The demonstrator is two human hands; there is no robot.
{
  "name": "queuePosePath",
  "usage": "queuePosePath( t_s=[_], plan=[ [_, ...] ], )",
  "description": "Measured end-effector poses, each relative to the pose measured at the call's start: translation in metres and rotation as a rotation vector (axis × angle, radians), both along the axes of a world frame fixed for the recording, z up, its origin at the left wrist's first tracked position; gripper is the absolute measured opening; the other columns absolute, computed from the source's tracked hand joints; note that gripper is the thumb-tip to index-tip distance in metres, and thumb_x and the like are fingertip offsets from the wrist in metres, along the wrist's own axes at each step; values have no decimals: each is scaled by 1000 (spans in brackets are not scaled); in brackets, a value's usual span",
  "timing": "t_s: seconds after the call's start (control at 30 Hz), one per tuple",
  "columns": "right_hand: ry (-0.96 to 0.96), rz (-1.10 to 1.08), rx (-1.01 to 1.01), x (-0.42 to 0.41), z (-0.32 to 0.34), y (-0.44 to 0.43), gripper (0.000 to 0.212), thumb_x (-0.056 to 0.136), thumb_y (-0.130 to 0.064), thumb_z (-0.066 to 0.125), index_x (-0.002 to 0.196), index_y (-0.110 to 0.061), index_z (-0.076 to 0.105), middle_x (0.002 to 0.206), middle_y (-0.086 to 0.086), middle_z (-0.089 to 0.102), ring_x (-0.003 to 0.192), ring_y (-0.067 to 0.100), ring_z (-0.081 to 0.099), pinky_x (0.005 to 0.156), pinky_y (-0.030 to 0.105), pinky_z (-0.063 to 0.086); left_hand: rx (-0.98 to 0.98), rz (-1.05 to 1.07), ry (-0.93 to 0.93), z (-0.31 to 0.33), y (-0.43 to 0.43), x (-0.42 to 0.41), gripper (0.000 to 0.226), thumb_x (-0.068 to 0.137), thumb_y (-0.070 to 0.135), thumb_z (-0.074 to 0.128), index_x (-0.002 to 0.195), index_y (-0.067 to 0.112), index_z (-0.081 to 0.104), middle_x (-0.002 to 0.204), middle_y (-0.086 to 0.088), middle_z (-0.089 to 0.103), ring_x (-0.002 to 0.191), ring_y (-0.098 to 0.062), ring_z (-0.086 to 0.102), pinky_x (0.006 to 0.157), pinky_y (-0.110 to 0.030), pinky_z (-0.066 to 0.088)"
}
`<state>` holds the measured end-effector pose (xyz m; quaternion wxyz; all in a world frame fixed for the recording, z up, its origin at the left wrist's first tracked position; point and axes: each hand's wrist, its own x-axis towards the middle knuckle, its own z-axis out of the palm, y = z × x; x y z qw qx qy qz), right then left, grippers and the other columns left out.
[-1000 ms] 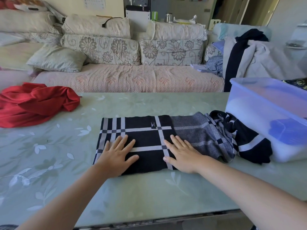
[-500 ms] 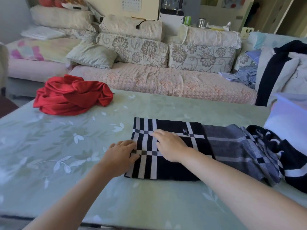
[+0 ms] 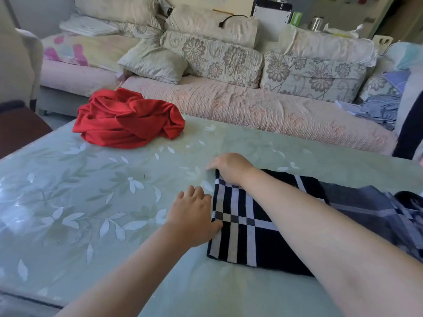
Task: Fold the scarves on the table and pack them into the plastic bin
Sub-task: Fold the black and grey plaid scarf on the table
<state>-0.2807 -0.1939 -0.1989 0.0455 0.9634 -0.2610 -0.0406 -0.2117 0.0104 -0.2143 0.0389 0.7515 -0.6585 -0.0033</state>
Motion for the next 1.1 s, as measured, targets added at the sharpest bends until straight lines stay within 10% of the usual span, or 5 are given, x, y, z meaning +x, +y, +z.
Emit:
queuePosePath(
  t_s=[0.3,0.63,1.1],
  plan=[
    [-164,-94,5,-6,26,-24,26,97,-5,50,106,-13,73,107,4,51,94,30,60,81,42,53,-50,18,167,1,-4,-12,61,92,37,43,148,34,19,119,-1,46,109,-22,41,96,-31,37],
    [-241,-129,27,-7,23,-28,21,89,-2,49,94,-8,69,103,7,64,92,29,60,77,38,51,31,77,558,10,-25,-7,62,87,-3,42,137,32,53,113,4,52,103,-17,52,82,-22,43],
    [-259,-32,20,159,-3,20,18,94,7,42,104,-4,51,101,9,55,91,33,63,67,38,46,178,432,243,20,8,130,29,87,-3,39,105,14,55,99,-5,39,84,-17,51,81,-31,49]
  ],
)
